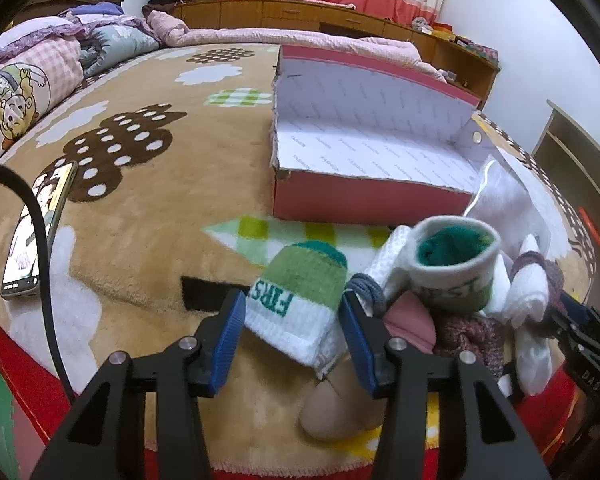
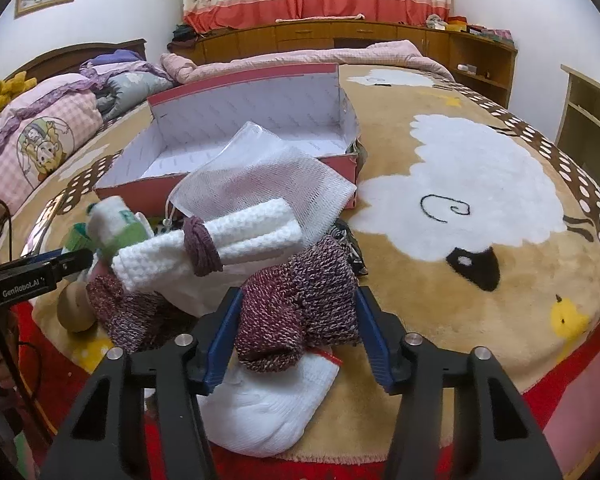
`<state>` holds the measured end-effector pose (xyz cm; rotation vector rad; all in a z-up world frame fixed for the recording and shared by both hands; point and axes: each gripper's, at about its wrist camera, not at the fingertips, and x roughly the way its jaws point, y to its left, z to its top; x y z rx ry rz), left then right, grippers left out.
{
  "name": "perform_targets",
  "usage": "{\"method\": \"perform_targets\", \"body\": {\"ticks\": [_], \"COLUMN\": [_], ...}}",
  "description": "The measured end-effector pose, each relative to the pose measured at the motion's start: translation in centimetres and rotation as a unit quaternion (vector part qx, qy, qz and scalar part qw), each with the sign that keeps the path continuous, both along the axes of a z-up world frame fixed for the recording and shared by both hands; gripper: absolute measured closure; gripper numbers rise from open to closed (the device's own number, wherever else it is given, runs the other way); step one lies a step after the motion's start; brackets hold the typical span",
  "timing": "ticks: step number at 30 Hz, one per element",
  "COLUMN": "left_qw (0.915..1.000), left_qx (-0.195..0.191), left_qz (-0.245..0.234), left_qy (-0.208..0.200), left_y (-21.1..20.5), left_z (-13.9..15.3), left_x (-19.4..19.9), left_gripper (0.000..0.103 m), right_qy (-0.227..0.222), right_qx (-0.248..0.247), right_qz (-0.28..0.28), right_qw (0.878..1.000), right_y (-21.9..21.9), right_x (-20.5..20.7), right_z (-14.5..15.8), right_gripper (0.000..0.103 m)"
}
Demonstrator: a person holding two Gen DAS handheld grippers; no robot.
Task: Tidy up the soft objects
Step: 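Grasp the green-cuffed white sock with the left tool while the right tool grasps a maroon knit sock, then carry both held socks up and over the open pink shoebox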
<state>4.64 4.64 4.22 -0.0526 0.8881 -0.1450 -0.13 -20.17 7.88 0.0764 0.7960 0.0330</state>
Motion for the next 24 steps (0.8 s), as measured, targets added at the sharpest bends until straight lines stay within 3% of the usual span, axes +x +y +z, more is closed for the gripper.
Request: {"method": "perform_targets", "body": {"ticks": [4, 10, 24], "left_qw": [0.9999, 0.9998, 0.9992], "left_qx": [-0.008, -0.014, -0.022], "left_qz": [0.006, -0.012, -0.029], "left_qy": [0.011, 0.008, -0.019], "left_y": [0.2, -0.1, -0.7], "left_z": [-0.3, -0.1, 2.4], "left_x": [0.4, 0.3, -1.5], "left_gripper": [0.053, 0.074, 0.078], "right_qy": [-0.005, -0.018, -0.047], "right_qx": [0.000, 0.004, 0.009], "right_qz": [0.000, -0.007, -0.005], "right_qw": [1.000, 1.000, 0.999], "right_y": [0.0, -0.3, -0.5], "right_x": [-0.1, -0.5, -1.7], "right_z": [0.0, 0.5, 2.2], "right_gripper": [0.059, 0.068, 0.069]}}
